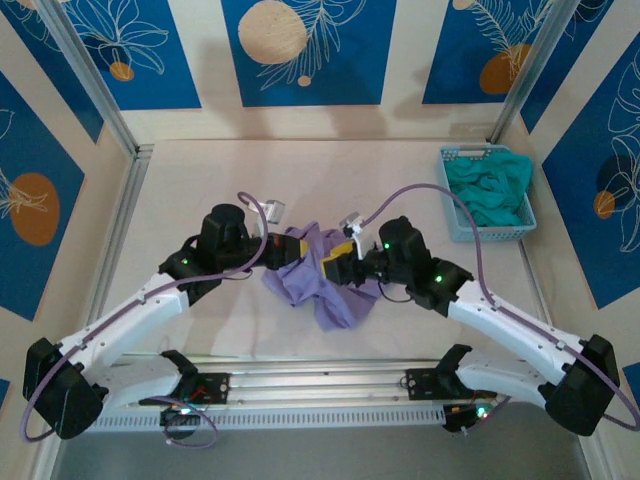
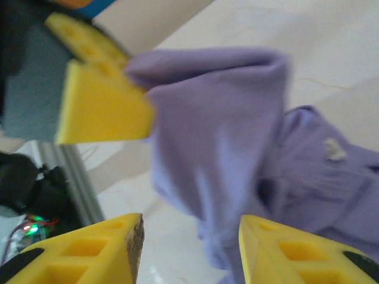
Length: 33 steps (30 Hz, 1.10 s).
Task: Fold the inside-out t-shirt
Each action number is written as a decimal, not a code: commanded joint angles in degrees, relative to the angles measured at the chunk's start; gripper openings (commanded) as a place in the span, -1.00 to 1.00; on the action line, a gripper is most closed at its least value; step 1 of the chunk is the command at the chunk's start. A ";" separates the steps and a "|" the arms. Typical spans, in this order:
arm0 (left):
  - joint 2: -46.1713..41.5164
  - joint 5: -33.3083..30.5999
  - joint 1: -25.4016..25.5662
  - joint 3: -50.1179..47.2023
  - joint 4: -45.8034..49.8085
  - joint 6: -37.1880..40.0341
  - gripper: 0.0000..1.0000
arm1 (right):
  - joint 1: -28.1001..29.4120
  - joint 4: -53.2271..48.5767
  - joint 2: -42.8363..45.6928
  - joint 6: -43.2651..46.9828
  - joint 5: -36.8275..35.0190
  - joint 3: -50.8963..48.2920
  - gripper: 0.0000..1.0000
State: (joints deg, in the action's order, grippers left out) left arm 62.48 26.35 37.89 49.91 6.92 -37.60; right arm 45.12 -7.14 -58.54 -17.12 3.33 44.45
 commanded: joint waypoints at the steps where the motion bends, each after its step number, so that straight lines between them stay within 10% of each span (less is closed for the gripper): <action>1: 0.03 -1.84 1.12 2.46 -0.24 -1.78 -1.00 | 2.65 10.07 -3.03 -1.96 1.26 -1.56 0.00; 9: -0.77 -2.18 1.57 2.38 -0.24 -1.95 -1.00 | 4.53 16.78 -8.70 -8.36 -9.20 -1.24 0.00; 15: -1.41 -1.63 1.51 2.38 -0.86 -2.19 -1.00 | 3.27 13.56 -9.42 -8.88 -13.40 -0.21 -0.63; 24: -1.42 0.45 -1.56 2.96 1.09 1.52 -1.00 | -6.83 18.58 -5.29 -5.16 16.95 -4.11 -1.00; 33: -3.31 7.97 -2.91 1.60 3.00 12.50 -0.37 | -13.65 19.35 -5.18 -7.31 31.58 -4.25 -1.00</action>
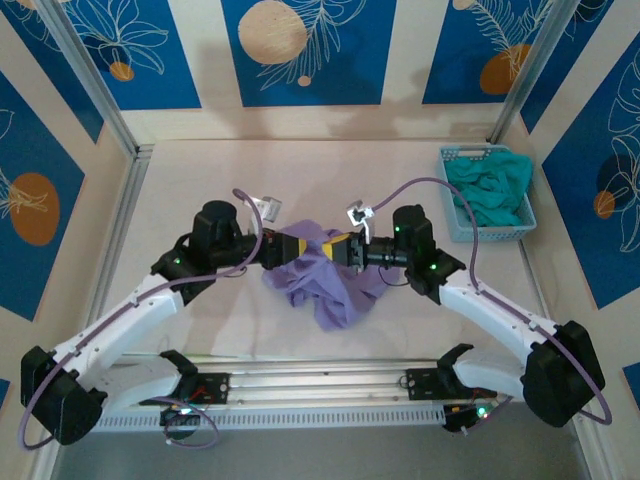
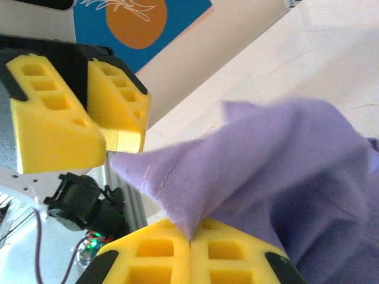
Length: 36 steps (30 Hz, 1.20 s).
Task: Fold the inside-out t-shirt
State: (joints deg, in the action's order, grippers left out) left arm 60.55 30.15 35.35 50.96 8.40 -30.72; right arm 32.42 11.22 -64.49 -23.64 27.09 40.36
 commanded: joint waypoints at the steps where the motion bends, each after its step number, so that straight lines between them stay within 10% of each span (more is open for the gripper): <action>1: -1.49 4.71 -0.45 0.38 1.90 6.61 -0.34 | -1.36 1.00 0.77 -0.80 8.83 -0.07 -1.00; 9: 1.12 7.55 -0.33 1.06 2.81 10.72 -0.07 | -2.98 -1.38 0.68 -0.81 10.64 1.48 -1.00; 25: 7.48 -9.47 2.60 2.27 5.01 20.66 0.56 | -3.68 -8.48 0.42 1.73 12.60 5.27 -1.00; 29: 9.86 -12.18 2.63 3.64 3.38 20.86 0.40 | -3.98 -9.19 0.57 2.28 12.84 5.33 -1.00; 36: 11.57 -19.09 1.92 5.77 1.01 19.02 -0.48 | -5.31 -11.83 1.13 6.34 16.57 5.39 -1.00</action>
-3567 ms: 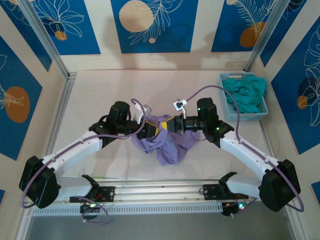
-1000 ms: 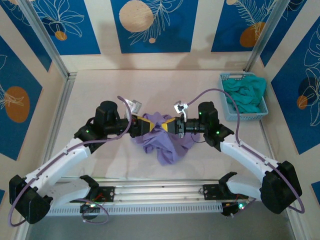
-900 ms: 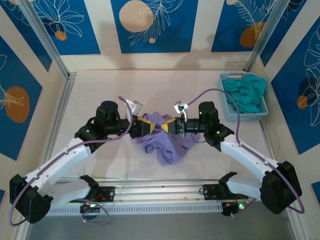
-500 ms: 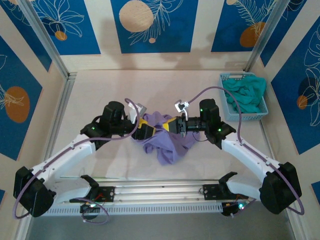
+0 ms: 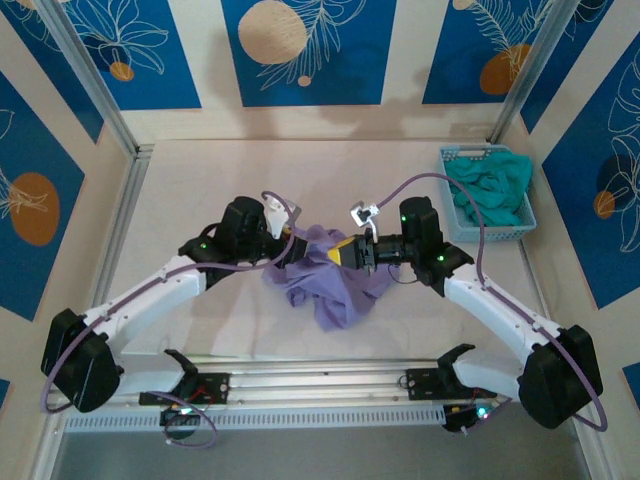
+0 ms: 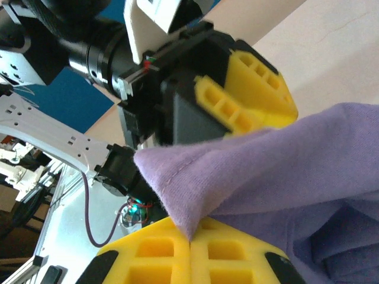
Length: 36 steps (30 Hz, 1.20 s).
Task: Fold the inside-out t-shirt
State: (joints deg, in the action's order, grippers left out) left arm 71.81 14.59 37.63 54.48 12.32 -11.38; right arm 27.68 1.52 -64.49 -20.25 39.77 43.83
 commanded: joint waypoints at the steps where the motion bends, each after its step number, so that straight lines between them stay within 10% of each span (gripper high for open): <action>1: 0.65 -3.94 -0.49 2.62 -3.31 -0.40 -0.57 | -0.59 -2.24 0.95 3.53 4.77 2.08 -1.00; 9: 5.99 -0.03 -0.82 6.52 -4.44 -0.49 -0.75 | -0.25 -2.14 -1.24 4.54 7.08 3.27 -1.00; 23: -2.64 -0.17 -0.86 1.98 4.77 -1.16 -0.12 | -0.08 -1.21 -4.39 2.45 3.43 4.42 -1.00; 36: -5.50 25.98 -0.75 1.72 -4.28 -7.06 -0.03 | -0.17 -1.55 -4.64 1.71 2.76 4.68 -1.00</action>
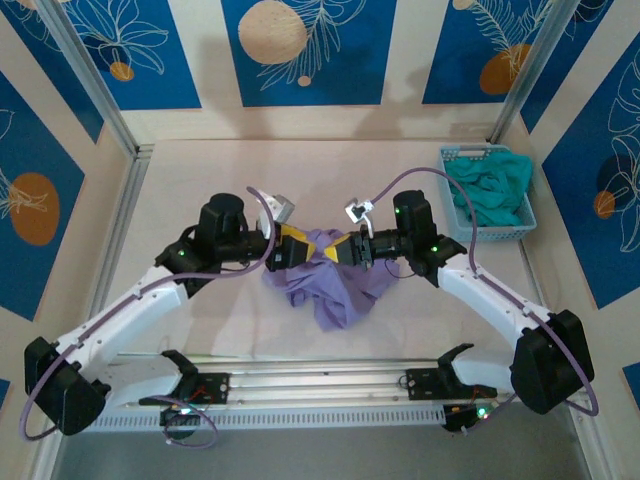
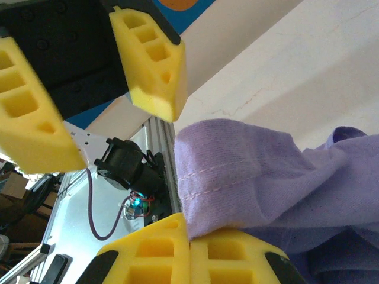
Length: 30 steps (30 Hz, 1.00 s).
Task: Fold the inside-out t-shirt
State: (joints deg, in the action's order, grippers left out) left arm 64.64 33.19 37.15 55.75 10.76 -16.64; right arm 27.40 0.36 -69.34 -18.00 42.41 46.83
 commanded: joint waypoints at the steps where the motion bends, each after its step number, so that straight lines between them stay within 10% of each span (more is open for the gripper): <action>1: 2.23 7.10 -0.29 1.03 -2.16 -1.34 -0.02 | 0.11 -0.51 0.29 -0.54 0.08 1.67 -1.00; 22: 8.71 2.51 -0.60 5.58 1.03 3.10 0.02 | 0.01 -1.28 1.65 -0.07 0.30 0.95 -1.00; 30: 9.36 4.57 -0.59 5.19 -0.42 1.99 -0.43 | -0.03 -1.83 2.02 0.36 -0.39 0.82 -1.00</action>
State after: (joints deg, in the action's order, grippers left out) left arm 73.80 36.05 36.97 59.59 11.35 -14.76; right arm 27.40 -0.03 -68.69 -17.96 42.00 46.83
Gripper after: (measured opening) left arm 0.313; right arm 0.059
